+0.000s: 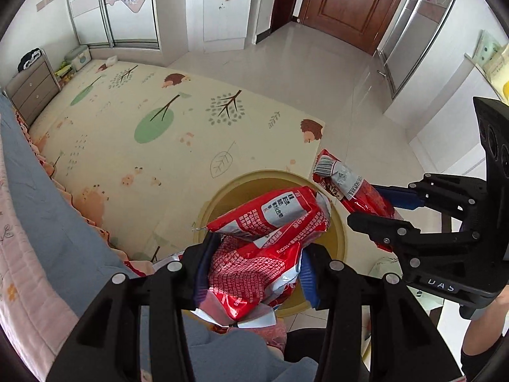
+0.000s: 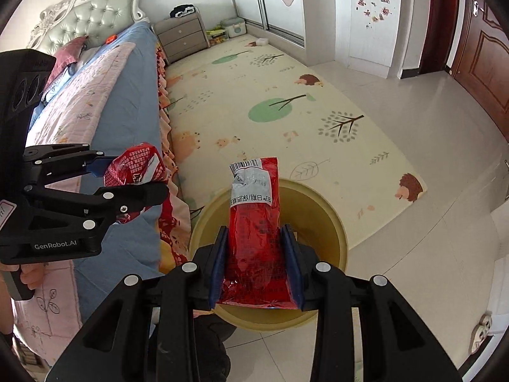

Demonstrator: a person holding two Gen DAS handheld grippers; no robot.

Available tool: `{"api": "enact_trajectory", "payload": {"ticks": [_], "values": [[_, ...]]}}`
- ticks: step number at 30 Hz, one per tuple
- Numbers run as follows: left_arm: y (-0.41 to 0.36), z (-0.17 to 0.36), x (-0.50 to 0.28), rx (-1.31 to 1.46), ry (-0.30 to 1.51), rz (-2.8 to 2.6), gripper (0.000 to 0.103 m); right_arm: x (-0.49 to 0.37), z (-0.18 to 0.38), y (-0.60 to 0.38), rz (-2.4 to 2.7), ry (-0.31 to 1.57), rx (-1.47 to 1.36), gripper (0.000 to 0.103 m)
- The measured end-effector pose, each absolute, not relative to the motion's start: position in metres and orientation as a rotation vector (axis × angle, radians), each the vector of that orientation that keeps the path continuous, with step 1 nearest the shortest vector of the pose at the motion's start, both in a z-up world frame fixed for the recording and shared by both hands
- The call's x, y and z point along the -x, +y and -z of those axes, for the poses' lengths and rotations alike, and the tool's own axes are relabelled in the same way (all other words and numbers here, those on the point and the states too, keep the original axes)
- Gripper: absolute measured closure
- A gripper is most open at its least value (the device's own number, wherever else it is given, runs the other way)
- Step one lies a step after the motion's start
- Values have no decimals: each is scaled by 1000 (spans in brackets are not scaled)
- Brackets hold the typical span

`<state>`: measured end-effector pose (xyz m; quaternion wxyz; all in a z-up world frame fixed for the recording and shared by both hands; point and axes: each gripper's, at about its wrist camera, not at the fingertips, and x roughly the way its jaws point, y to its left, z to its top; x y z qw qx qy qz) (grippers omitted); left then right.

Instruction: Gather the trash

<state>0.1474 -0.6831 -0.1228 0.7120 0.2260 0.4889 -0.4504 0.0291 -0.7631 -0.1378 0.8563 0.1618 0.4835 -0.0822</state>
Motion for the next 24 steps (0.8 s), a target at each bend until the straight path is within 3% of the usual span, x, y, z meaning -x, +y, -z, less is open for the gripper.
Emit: {"api": "enact_trajectory", "payload": {"ticks": [1,3,4,5,24], "values": [[-686,126,-148,-507,1092,1003,53,-29,141,-766,171,1021,-350,69],[-692,131,-148,-523,1105,993,30,-31,149,-774,159,1033,-385,66],[-694,133,-147,-529,1100,979,12,-32,153,-778,155,1037,-410,65],[-695,135,-146,-535,1093,963,9,-32,156,-782,157,1043,-428,62],[-697,140,-145,-548,1104,997,9,-24,166,-785,194,1078,-422,61]]}}
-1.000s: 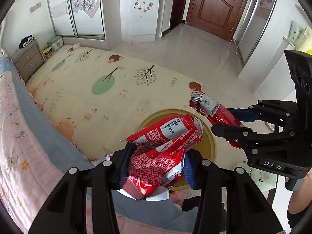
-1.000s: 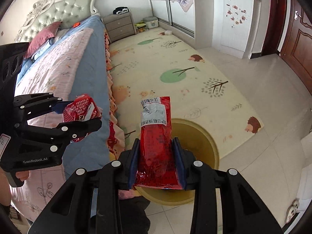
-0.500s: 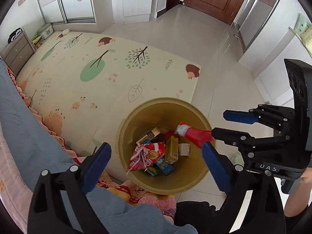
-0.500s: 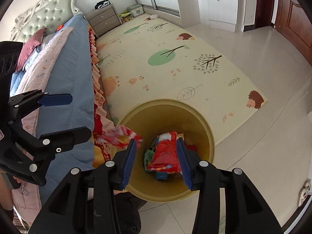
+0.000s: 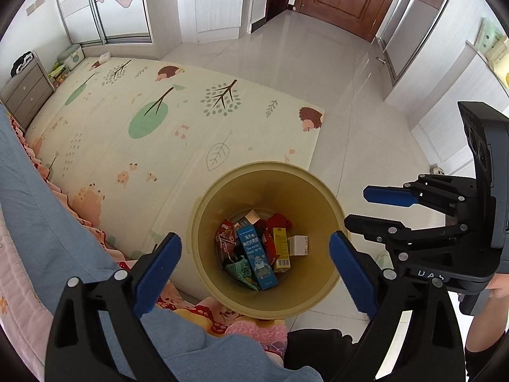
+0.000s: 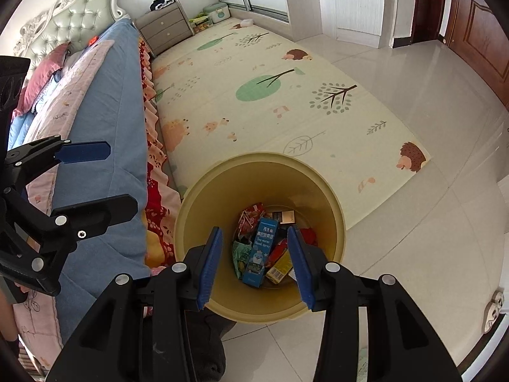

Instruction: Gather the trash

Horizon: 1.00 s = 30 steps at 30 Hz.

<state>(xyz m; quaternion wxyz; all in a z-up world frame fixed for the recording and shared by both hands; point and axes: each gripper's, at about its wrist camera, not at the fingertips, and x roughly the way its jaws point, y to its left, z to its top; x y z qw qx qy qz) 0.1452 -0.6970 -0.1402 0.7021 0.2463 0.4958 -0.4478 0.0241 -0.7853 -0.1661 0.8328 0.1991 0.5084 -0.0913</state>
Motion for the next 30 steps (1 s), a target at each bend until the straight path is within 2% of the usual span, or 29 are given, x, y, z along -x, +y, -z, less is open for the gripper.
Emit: {"api": "enact_trajectory", "payload": {"ticks": [17,30], "values": [[-653,105,-135,-450,1047,1033,9,-25,121,-746,196,1041,-339,61],[-514,50,-149,-352,913,882,9,-67,66,-627,16,967,-192,61]]}}
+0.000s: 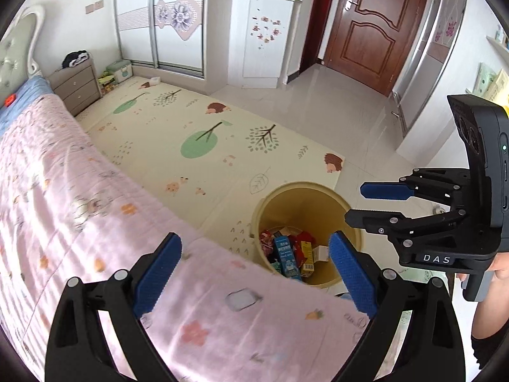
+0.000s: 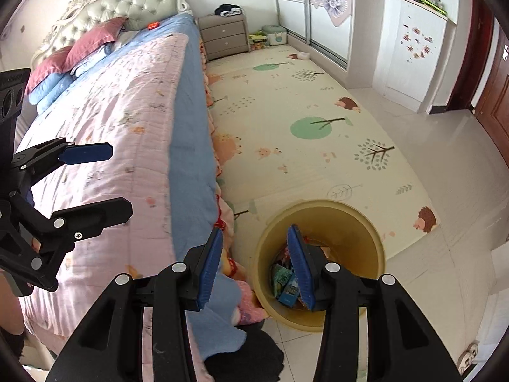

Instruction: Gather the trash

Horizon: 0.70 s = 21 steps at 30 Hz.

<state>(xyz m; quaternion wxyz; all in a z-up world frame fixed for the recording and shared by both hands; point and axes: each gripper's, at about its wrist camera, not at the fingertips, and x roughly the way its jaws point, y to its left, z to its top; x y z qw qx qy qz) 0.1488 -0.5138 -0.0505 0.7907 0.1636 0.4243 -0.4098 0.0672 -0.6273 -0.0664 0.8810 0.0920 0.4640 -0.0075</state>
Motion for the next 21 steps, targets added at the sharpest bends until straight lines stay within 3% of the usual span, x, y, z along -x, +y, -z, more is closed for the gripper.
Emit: {"api": "enact_trajectory", "payload": {"ticks": [21], "values": [[-222,29,-166,-108,846,407,9,-152,48,-372,-398,930,-3,61]]}}
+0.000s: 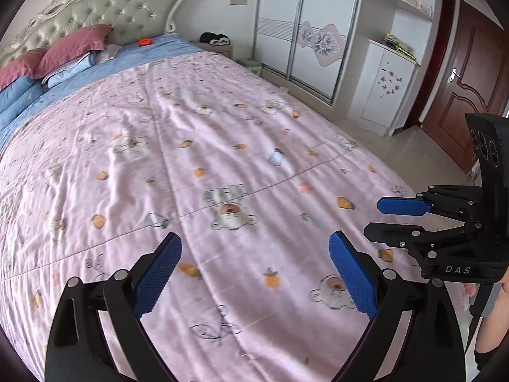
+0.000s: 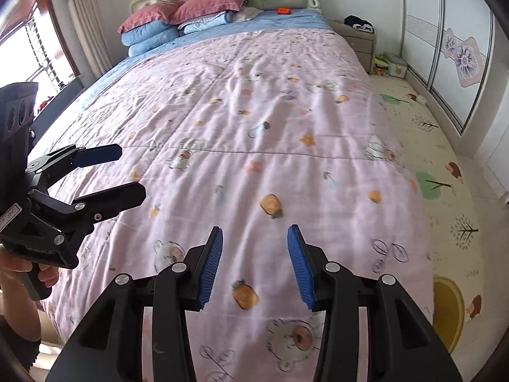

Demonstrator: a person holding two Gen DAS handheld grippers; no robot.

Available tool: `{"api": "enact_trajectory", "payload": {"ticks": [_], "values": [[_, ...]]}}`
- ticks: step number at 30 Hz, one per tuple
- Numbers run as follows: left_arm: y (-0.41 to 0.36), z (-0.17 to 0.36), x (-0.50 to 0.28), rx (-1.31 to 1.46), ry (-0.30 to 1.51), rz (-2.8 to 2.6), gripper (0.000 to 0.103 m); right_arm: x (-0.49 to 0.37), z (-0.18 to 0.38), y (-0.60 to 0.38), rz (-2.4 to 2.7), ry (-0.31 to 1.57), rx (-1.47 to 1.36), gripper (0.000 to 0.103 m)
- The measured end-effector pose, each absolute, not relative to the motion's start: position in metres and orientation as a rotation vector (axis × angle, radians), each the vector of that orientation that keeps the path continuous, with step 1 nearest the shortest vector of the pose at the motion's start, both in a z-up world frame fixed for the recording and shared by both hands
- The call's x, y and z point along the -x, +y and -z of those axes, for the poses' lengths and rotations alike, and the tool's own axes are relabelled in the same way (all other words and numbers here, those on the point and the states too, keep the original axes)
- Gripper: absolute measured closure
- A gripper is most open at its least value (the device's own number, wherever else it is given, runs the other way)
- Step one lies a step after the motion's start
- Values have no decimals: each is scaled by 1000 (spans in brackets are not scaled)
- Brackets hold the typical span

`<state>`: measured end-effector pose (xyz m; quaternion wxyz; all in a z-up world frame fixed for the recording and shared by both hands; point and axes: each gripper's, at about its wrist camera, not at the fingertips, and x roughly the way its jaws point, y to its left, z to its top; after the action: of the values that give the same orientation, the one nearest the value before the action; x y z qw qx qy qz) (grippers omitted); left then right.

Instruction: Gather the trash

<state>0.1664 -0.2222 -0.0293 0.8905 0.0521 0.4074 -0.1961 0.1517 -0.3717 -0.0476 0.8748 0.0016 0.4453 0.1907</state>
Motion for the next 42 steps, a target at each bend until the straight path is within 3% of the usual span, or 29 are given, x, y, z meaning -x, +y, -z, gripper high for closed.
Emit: {"api": "enact_trajectory", "payload": {"ticks": [2,5,10,15,18,30,42], "values": [[-205,26,-167,-98,828,371,9,-158,45,-359,-422,919,-1,61],[-179,20,-166,-63,798,334,8,-167,40,-342,-460,897,-5,49],[-150,12,-171,-34,737,246,5,-182,31,-320,-490,840,-22,46],[-129,1,-172,-24,634,156,4,-191,17,-311,-455,691,-15,23],[-118,-5,-174,0,564,116,4,-193,13,-303,-452,597,1,15],[-92,14,-168,47,376,-13,4,-184,21,-288,-458,343,55,9],[-95,27,-169,31,392,-25,4,-198,46,-276,-443,402,87,9]]}}
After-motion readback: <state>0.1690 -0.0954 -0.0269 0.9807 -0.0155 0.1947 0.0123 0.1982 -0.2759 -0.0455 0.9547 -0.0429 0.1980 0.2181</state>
